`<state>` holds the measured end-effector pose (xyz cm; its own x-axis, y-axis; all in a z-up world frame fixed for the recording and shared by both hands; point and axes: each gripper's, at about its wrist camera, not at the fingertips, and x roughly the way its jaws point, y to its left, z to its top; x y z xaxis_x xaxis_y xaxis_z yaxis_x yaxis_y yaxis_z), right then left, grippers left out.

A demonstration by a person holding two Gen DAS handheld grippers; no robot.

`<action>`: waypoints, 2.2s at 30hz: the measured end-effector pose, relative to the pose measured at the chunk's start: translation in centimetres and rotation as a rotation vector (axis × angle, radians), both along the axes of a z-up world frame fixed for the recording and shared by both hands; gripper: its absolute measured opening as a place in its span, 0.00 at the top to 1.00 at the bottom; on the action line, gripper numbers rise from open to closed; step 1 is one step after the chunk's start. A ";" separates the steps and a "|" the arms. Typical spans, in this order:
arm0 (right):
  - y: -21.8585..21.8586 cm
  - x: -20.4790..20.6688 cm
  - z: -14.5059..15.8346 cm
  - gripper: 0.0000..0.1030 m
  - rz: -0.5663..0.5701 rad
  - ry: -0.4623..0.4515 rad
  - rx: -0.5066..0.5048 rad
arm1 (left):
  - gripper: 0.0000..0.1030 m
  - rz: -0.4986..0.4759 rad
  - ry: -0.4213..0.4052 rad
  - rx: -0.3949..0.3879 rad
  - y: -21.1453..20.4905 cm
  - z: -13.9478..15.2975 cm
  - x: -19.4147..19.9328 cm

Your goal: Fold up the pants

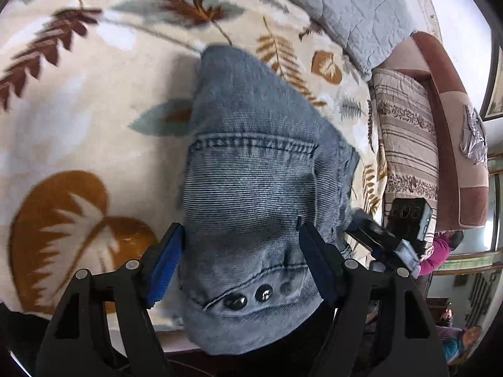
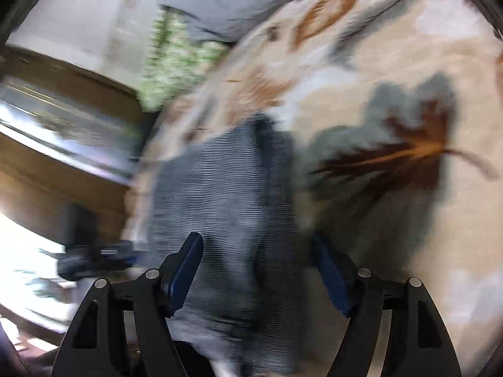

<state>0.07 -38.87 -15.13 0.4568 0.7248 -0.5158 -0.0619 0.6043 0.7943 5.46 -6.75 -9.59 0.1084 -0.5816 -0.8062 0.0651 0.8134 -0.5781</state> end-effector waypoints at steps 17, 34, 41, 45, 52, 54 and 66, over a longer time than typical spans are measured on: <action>2.4 1.0 0.0 0.17 0.081 0.025 -0.043 | 0.27 -0.005 0.048 -0.067 -0.5 -1.9 0.2; 7.6 2.8 8.5 0.23 0.140 -0.104 -0.175 | 0.64 -0.011 -0.164 -0.068 1.4 6.4 1.7; 9.7 9.1 12.3 0.23 0.106 -0.210 -0.136 | 0.63 0.025 -0.285 0.009 2.5 10.1 6.4; 10.5 11.6 12.6 0.23 0.108 -0.217 -0.143 | 0.63 0.031 -0.304 0.050 2.6 10.4 8.5; 11.1 14.8 11.8 0.23 0.102 -0.213 -0.153 | 0.63 0.047 -0.300 0.074 2.7 8.9 11.4; 11.1 15.6 11.4 0.23 0.097 -0.205 -0.161 | 0.63 0.047 -0.295 0.088 2.7 8.3 12.0; 11.5 18.3 7.0 0.23 0.089 -0.140 -0.195 | 0.63 0.034 -0.267 0.165 1.8 4.3 14.5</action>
<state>18.33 -27.42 -8.16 0.4725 0.6584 -0.5859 -0.2228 0.7324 0.6433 19.95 -4.98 -5.25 0.3461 -0.4373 -0.8301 0.1674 0.8993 -0.4039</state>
